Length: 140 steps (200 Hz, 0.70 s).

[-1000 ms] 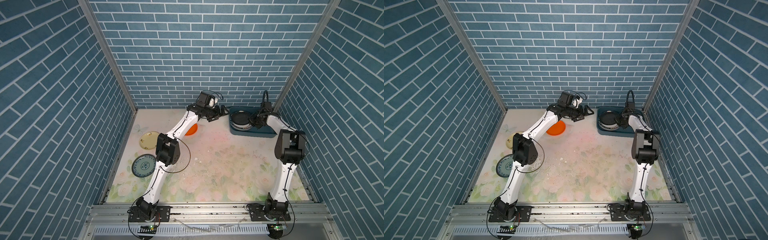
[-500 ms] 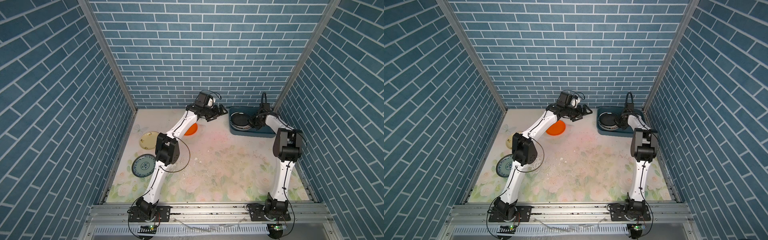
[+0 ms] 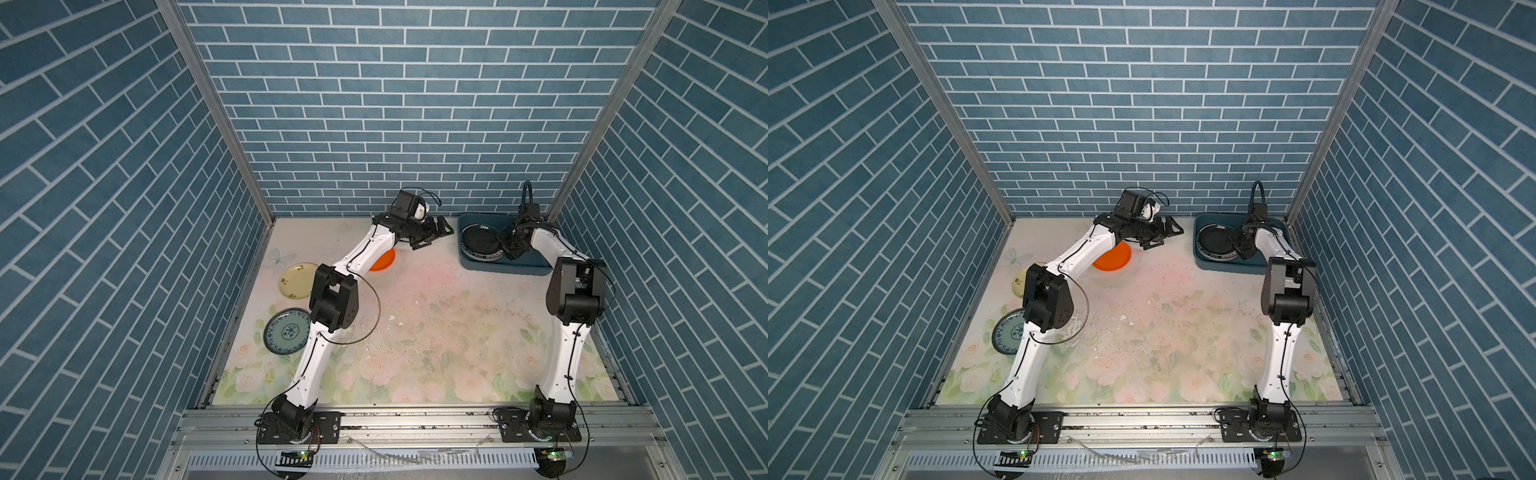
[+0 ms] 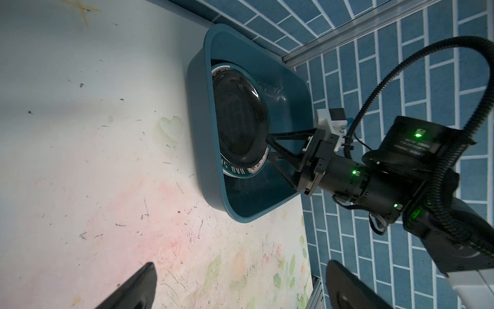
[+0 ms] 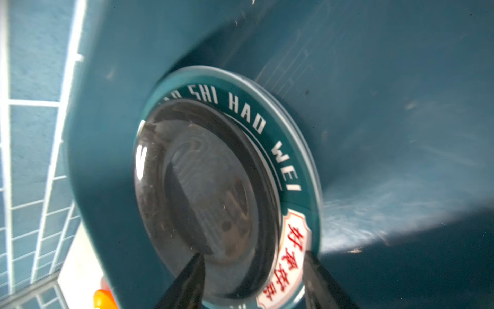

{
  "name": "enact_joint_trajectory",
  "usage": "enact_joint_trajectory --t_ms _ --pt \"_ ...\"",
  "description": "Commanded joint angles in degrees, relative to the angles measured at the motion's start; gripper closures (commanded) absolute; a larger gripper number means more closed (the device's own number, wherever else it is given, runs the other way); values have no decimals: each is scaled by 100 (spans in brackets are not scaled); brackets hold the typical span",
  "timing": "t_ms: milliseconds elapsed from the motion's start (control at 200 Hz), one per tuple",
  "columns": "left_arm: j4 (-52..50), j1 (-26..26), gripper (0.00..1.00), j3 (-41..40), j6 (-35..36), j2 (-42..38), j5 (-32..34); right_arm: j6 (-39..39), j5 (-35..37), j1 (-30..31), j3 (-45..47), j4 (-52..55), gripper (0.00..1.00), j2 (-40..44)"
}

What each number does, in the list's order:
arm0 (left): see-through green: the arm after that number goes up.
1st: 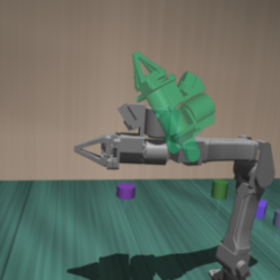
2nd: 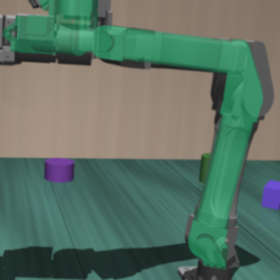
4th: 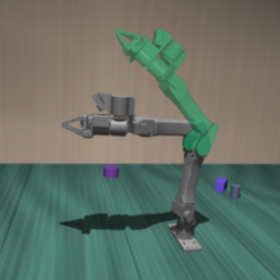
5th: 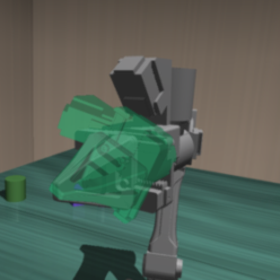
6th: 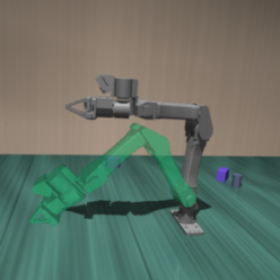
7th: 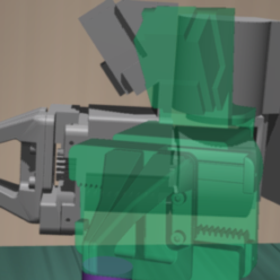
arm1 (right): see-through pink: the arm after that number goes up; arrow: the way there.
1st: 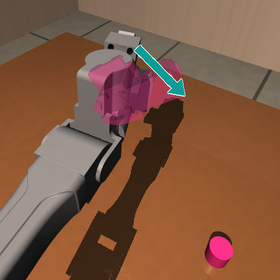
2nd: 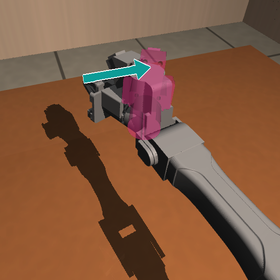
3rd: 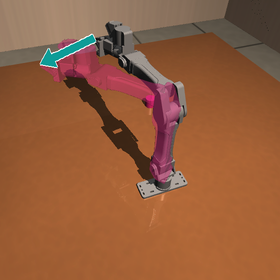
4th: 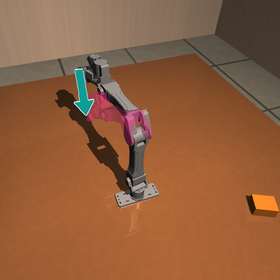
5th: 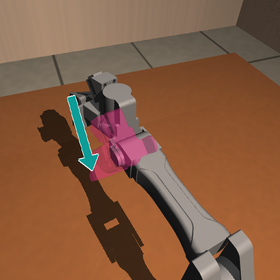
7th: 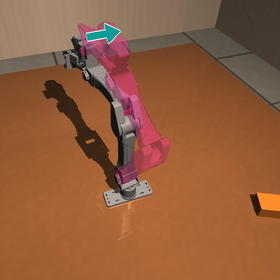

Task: Place the plates into the plastic bin on the countertop
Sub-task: Place the plate in the plastic bin.

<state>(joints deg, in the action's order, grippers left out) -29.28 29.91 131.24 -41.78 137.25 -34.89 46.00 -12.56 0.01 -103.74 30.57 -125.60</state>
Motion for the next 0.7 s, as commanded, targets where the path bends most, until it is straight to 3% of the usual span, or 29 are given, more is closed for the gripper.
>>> enact_joint_trajectory --t_ms 0,300,695 --pt "207 -54 0 -206 29 -429 35 -190 390 -10 94 227 32 718" --pt "702 -338 0 -1611 65 -1386 325 -874 488 663 -305 245 19 1416" --pt "1103 -1186 0 -4267 155 -3370 981 -559 10 2064 -1552 63 17 382"
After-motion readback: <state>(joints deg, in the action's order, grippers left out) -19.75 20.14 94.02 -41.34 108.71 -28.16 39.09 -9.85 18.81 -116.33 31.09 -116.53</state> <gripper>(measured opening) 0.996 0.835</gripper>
